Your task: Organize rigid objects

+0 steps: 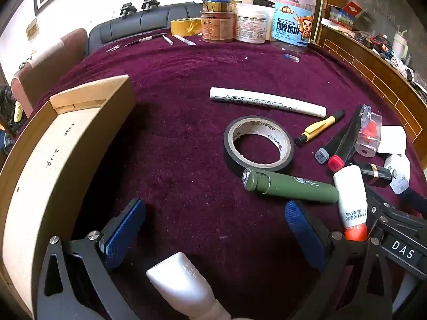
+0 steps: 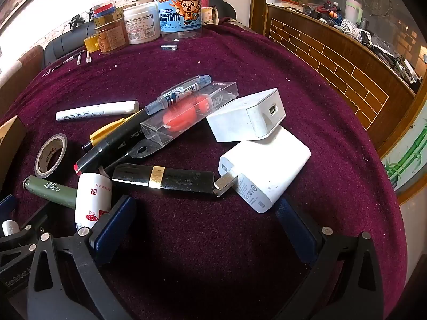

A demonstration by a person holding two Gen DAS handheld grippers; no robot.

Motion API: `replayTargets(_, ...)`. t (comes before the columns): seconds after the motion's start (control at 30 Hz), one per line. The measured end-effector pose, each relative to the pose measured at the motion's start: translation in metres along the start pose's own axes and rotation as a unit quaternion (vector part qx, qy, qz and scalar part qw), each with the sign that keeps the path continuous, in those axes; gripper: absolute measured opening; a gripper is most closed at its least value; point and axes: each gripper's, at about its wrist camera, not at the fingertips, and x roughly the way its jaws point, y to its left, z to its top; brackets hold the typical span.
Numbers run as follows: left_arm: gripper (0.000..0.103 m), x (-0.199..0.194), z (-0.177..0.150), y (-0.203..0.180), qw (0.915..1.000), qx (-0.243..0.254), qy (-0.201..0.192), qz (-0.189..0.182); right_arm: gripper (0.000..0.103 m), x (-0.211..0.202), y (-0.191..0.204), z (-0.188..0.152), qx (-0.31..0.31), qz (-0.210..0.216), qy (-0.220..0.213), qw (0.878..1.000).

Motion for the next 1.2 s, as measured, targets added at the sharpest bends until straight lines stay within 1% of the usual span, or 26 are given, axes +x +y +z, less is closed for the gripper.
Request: replayTargets(1.2, 0.102, -0.0001, 0.0, 0.0, 1.0, 0.001, -0.002, 0.002, 0.103, 0.0005, -0.0007, -0.0003, 0.0, 0.0, -0.002, 1.0)
